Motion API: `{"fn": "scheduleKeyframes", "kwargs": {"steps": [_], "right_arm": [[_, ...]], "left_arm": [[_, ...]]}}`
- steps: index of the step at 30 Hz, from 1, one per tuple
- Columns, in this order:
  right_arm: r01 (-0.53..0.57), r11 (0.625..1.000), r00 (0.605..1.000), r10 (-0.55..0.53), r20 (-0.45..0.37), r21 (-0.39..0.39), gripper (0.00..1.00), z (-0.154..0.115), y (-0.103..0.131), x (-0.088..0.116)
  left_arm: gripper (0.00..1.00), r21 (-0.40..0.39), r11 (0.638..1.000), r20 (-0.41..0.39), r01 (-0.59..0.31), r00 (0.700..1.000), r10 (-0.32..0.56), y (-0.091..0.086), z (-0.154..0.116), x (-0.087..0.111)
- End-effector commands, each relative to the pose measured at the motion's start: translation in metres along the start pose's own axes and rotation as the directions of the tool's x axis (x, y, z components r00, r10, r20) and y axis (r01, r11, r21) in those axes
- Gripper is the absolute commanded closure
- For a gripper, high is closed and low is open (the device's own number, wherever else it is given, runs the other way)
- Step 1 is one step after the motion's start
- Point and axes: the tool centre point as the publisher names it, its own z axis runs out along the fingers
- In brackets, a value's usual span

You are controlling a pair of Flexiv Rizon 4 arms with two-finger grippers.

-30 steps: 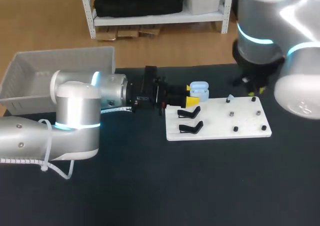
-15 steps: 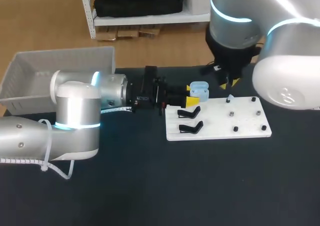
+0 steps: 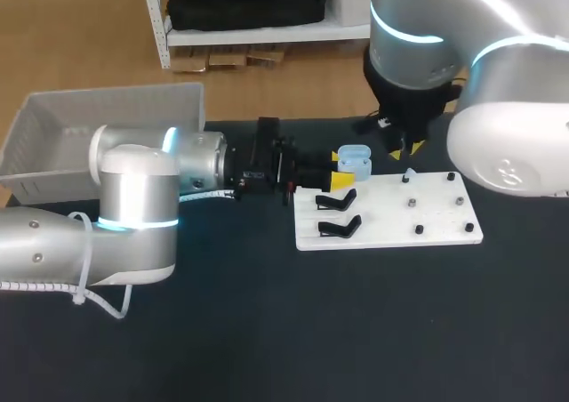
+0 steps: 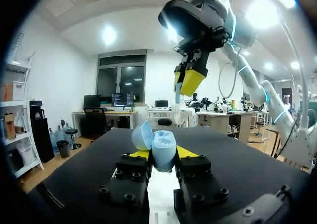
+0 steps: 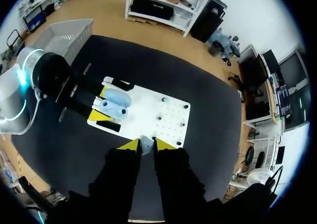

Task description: Pick up each earbud case from the left stands, insert the matching earbuds, close the lid, and place the case in the box.

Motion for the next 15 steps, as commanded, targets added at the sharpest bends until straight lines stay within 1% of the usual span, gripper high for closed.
{"fn": "scheduleKeyframes", "kwargs": {"steps": [1,2,3,4,5,6,8,10,12,15], "right_arm": [[-0.169,0.984,0.985,0.171,-0.023,0.058,1.00,-0.006,0.011,-0.011],[-0.194,0.977,0.981,0.196,-0.010,0.087,1.00,-0.005,0.014,-0.013],[-0.229,0.968,0.973,0.231,-0.019,0.100,1.00,-0.005,0.016,-0.014],[-0.270,0.957,0.960,0.275,-0.046,0.105,1.00,-0.003,0.018,-0.015],[-0.292,0.950,0.953,0.299,-0.055,0.108,1.00,-0.001,0.019,-0.016],[-0.344,0.933,0.933,0.352,-0.071,0.103,1.00,0.001,0.020,-0.017],[-0.414,0.904,0.899,0.424,-0.111,0.103,1.00,0.004,0.019,-0.018],[-0.460,0.883,0.875,0.469,-0.119,0.097,1.00,0.005,0.020,-0.019],[-0.484,0.869,0.861,0.494,-0.119,0.102,1.00,0.006,0.020,-0.019],[-0.496,0.862,0.855,0.506,-0.118,0.106,1.00,0.007,0.021,-0.019]], "left_arm": [[1.00,-0.002,1.000,0.005,-0.004,1.000,0.004,0.000,0.000,0.002],[1.00,-0.002,1.000,0.005,-0.004,1.000,0.004,0.000,0.000,0.002],[1.00,-0.002,1.000,0.005,-0.004,1.000,0.004,0.000,0.000,0.002],[1.00,-0.002,1.000,0.005,-0.004,1.000,0.004,0.000,0.000,0.002],[1.00,-0.002,1.000,0.005,-0.004,1.000,0.004,0.000,0.000,0.002],[1.00,-0.002,1.000,0.005,-0.004,1.000,0.004,0.000,0.000,0.002],[1.00,-0.002,1.000,0.005,-0.004,1.000,0.004,0.000,0.000,0.002],[1.00,-0.002,1.000,0.005,-0.004,1.000,0.004,0.000,0.000,0.002],[1.00,-0.002,1.000,0.005,-0.004,1.000,0.004,0.000,0.000,0.002],[1.00,-0.002,1.000,0.005,-0.004,1.000,0.004,0.000,0.000,0.002]]}}
